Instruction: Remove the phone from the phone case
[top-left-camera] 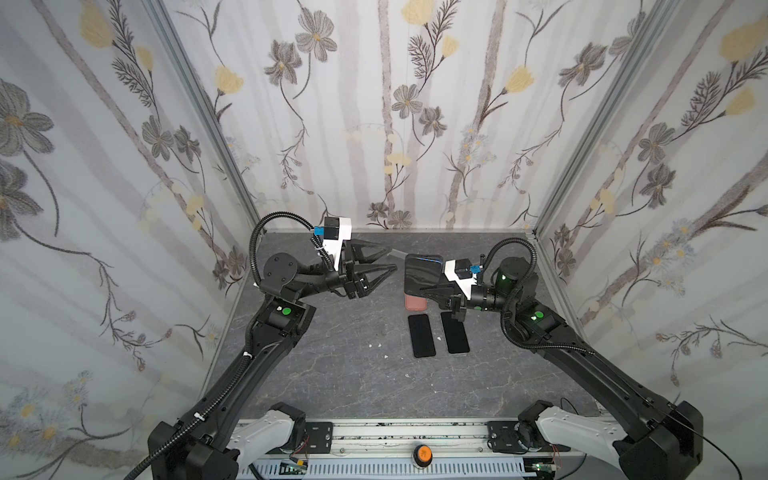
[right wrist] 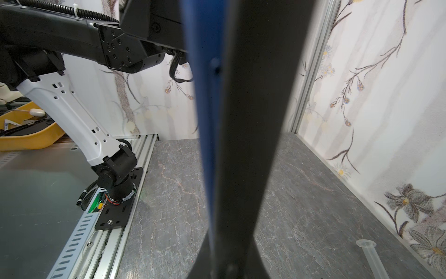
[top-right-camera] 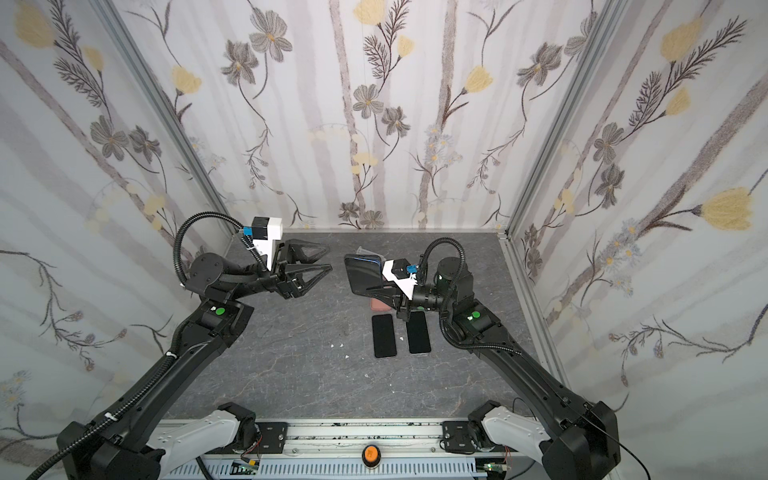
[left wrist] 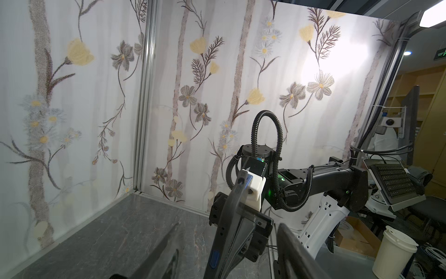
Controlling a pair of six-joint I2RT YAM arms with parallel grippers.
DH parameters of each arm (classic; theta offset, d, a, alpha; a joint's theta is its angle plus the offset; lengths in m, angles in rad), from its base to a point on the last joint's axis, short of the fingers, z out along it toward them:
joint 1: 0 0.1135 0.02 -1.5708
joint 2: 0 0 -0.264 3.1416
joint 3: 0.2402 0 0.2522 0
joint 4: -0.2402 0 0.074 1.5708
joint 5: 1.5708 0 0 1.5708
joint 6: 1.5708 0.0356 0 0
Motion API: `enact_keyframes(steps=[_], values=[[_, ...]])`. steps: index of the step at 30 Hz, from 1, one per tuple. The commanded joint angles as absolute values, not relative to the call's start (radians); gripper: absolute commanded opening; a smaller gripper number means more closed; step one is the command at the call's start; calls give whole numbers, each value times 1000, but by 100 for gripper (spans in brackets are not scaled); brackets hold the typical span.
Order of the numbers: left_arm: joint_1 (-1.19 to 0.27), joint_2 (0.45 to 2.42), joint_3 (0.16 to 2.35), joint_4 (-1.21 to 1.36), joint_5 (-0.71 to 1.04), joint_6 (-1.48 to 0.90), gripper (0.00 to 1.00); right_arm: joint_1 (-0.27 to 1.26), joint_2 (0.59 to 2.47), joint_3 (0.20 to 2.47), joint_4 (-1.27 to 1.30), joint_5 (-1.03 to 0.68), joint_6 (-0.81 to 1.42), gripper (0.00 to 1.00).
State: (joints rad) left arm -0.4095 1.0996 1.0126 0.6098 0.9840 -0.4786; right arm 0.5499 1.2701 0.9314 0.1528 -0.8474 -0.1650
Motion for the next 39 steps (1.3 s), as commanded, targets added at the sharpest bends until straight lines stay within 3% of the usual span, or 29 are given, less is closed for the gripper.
enact_keyframes(steps=[1,39], values=[[-417,1116,1024,658,1003,-502,62,551,1276,943,224,-892,-160,0],[-385,1175,1055,655,962,-532,52,598,1282,981,92,-907,-291,0]])
